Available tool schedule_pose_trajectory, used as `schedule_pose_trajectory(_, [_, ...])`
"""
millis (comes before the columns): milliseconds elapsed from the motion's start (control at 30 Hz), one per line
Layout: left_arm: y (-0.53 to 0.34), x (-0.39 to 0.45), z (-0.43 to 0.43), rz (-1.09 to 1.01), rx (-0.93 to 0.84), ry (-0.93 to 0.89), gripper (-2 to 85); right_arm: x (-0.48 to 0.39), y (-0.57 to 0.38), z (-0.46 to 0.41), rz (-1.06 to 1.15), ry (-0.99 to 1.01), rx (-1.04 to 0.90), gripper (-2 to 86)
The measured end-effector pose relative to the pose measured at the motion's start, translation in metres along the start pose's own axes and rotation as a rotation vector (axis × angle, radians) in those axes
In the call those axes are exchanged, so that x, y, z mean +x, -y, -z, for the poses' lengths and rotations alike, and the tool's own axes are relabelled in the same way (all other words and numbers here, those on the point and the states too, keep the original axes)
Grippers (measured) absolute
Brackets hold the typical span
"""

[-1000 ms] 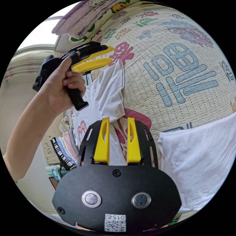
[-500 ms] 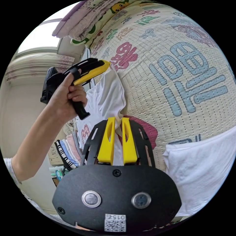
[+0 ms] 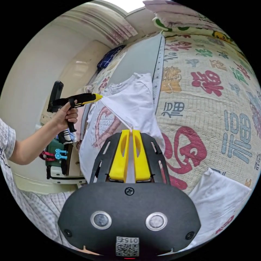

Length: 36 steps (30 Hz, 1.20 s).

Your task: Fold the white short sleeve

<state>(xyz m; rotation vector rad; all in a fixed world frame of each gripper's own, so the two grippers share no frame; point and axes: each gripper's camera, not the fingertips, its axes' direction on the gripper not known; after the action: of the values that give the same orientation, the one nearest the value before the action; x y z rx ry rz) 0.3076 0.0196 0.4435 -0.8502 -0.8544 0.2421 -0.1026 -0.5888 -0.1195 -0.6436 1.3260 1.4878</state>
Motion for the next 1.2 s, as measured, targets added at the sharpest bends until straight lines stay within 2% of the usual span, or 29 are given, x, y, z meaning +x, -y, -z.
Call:
schedule_pose_trajectory(133, [-0.012, -0.019, 0.008, 0.049, -0.011, 0.034, 3.1, 0.027, 0.002, -0.010, -0.112, 0.080, -0.040, 8.6])
schedule_pose_trajectory(333, [0.047, -0.009, -0.009, 0.017, 0.067, -0.072, 6.5, 0.094, 0.022, -0.019, -0.353, 0.221, 0.006, 11.2])
schedule_pose_trajectory(500, [0.096, 0.004, -0.055, 0.007, 0.017, -0.045, 6.6, 0.148, 0.045, -0.038, -0.567, 0.262, 0.075, 11.0])
schedule_pose_trajectory(633, [0.123, 0.026, -0.082, -0.124, -0.026, 0.042, 6.0, 0.186, 0.061, -0.054, -0.697, 0.291, 0.131, 7.1])
schedule_pose_trajectory(767, [0.139, 0.037, -0.105, -0.199, -0.063, 0.108, 4.6, 0.217, 0.080, -0.064, -0.716, 0.208, 0.160, 2.0])
schedule_pose_trajectory(867, [0.145, 0.037, -0.113, -0.208, -0.033, 0.104, 2.7, 0.242, 0.090, -0.072, -0.714, 0.167, 0.175, 1.2])
schedule_pose_trajectory(1033, [0.148, 0.031, -0.120, -0.198, -0.019, 0.101, 3.1, 0.284, 0.101, -0.097, -0.678, 0.180, 0.149, 2.3])
schedule_pose_trajectory(1200, [0.115, 0.017, -0.095, -0.200, 0.035, 0.071, 5.5, 0.316, 0.099, -0.124, -0.609, 0.166, 0.102, 5.5])
